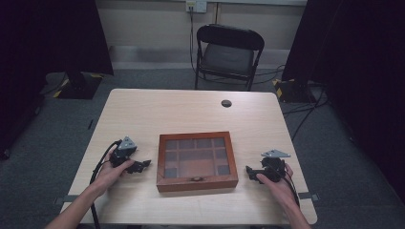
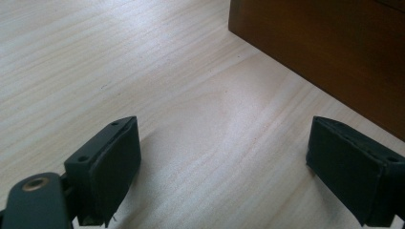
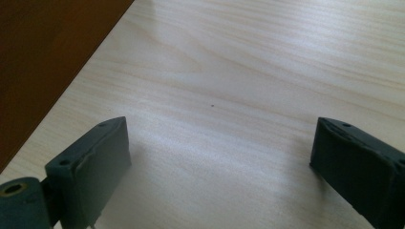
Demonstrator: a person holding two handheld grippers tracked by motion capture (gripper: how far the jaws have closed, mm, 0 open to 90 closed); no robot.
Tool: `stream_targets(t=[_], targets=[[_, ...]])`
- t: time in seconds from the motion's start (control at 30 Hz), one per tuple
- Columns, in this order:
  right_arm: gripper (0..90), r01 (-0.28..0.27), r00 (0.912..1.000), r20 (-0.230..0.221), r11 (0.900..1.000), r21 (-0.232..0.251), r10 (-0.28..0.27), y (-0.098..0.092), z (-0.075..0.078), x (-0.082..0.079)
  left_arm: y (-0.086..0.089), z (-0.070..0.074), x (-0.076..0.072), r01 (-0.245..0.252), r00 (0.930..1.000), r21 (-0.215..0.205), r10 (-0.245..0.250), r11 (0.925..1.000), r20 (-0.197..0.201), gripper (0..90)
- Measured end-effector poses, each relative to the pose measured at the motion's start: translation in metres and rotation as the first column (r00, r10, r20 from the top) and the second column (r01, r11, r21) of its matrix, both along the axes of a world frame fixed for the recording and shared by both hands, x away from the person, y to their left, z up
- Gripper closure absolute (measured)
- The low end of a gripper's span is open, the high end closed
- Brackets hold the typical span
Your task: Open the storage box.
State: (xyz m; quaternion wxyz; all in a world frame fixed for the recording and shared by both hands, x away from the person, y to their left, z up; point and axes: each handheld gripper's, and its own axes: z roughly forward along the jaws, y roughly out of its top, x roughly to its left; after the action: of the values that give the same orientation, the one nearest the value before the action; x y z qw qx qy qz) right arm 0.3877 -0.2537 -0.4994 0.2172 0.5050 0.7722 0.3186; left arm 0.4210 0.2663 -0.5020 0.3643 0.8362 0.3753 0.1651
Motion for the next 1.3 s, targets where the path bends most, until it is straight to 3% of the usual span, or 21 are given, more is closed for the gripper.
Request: stream_targets(t=[0.13,0.3,0.33,0.43,0.5,0.6,0.7,0.83,0.97,1.07,1.17,1.3], targets=[[16.4,0.004,0.9999,-0.013,1.000,-0.003,-0.004,-0.001,0.004,0.000,0.000,0.000,0.000,0.000,1.0000,0.000,0.000,1.0000,0.000,10.9],[21.4,-0.020,0.9997,-0.012,1.000,-0.005,0.020,-0.001,0.009,0.000,0.000,0.000,0.000,0.000,1.0000,0.000,0.000,1.0000,0.000,10.9],[21.6,-0.022,0.9997,-0.012,1.000,0.002,0.022,-0.001,0.012,0.000,0.000,0.000,0.000,0.000,1.0000,0.000,0.000,1.0000,0.000,10.9],[24.3,-0.037,0.9993,0.007,0.996,0.082,0.036,0.000,0.026,-0.001,0.000,0.000,0.000,0.001,1.0000,-0.001,-0.001,1.0000,0.000,10.9],[26.1,-0.047,0.9988,0.019,0.996,0.074,0.045,0.002,0.030,-0.002,0.000,0.000,0.000,0.000,1.0000,0.000,0.000,1.0000,0.000,10.9],[29.9,-0.108,0.9939,0.037,0.987,0.121,0.104,0.012,0.043,-0.005,0.000,0.000,0.000,0.002,1.0000,0.004,-0.002,1.0000,-0.001,10.6],[33.3,-0.137,0.9901,0.049,0.981,0.134,0.132,0.016,0.049,-0.008,0.000,0.000,0.000,0.002,1.0000,0.004,-0.002,1.0000,-0.001,10.7],[39.0,-0.207,0.9780,0.060,0.965,0.164,0.200,0.024,0.061,-0.012,0.000,0.000,0.000,0.002,1.0000,0.004,-0.002,1.0000,-0.001,10.7],[43.8,-0.265,0.9640,0.036,0.942,0.204,0.263,0.032,0.071,-0.017,0.000,0.000,0.001,0.004,1.0000,0.007,-0.004,1.0000,-0.003,9.9],[46.9,-0.323,0.9460,0.053,0.920,0.222,0.320,0.040,0.076,-0.021,0.000,0.000,0.001,0.004,1.0000,0.008,-0.004,1.0000,-0.003,9.8],[50.6,-0.356,0.9344,0.070,0.904,0.237,0.349,0.049,0.080,-0.025,0.000,0.000,0.001,0.004,1.0000,0.008,-0.004,1.0000,-0.003,9.8],[55.3,-0.418,0.9074,0.065,0.878,0.233,0.415,0.064,0.082,-0.028,0.000,0.000,0.001,0.004,1.0000,0.008,-0.004,1.0000,-0.003,9.8]])
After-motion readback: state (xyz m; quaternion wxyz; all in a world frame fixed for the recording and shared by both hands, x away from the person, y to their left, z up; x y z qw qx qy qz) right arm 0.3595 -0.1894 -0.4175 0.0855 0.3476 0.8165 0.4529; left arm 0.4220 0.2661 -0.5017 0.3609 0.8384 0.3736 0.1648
